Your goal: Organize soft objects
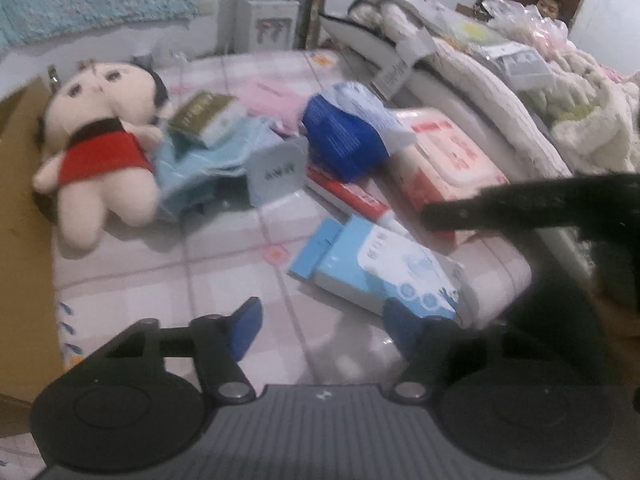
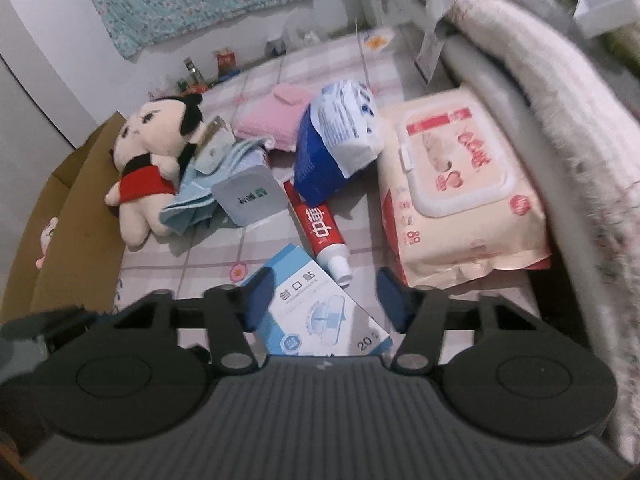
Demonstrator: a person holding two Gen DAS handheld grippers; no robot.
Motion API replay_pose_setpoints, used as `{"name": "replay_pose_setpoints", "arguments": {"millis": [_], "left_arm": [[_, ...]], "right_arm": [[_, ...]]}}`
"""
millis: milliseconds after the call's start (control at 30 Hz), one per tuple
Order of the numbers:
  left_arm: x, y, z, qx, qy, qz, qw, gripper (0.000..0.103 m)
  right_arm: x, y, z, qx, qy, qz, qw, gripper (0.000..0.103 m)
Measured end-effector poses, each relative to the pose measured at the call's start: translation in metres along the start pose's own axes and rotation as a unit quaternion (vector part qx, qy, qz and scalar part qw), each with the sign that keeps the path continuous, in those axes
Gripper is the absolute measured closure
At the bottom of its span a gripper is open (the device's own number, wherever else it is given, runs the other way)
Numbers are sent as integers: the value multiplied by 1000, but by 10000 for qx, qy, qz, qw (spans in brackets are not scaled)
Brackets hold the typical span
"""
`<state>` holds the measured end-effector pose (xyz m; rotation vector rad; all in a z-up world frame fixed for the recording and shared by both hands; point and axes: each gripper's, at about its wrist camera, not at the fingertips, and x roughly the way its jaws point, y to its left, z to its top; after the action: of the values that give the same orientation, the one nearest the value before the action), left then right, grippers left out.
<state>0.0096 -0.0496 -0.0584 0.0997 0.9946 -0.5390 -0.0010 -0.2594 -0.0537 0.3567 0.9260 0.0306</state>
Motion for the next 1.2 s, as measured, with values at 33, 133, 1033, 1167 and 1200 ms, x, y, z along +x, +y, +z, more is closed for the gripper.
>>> {"name": "replay_pose_setpoints", "arguments": {"millis": [33, 133, 1033, 1167, 1200], "left_arm": [[3, 1, 0, -31, 49, -55, 10000, 42], [10, 2, 0, -79, 172, -176, 9997, 42], [19, 23, 2, -298, 590, -561, 9962, 13], [29, 22, 8, -237, 665, -427, 9966, 13], [33, 21, 10, -201, 696, -401, 9966, 13]], "right_arm": [[6, -1, 2, 25, 61, 11, 10000, 54], [24, -5, 6, 92, 203, 7, 9998, 56], [71, 1, -4, 902, 1113, 1280, 9814, 55], [80, -5, 0, 1094, 1080, 1185, 9810, 56], [84, -7, 0, 1161, 1126, 1214, 9793, 56]]}}
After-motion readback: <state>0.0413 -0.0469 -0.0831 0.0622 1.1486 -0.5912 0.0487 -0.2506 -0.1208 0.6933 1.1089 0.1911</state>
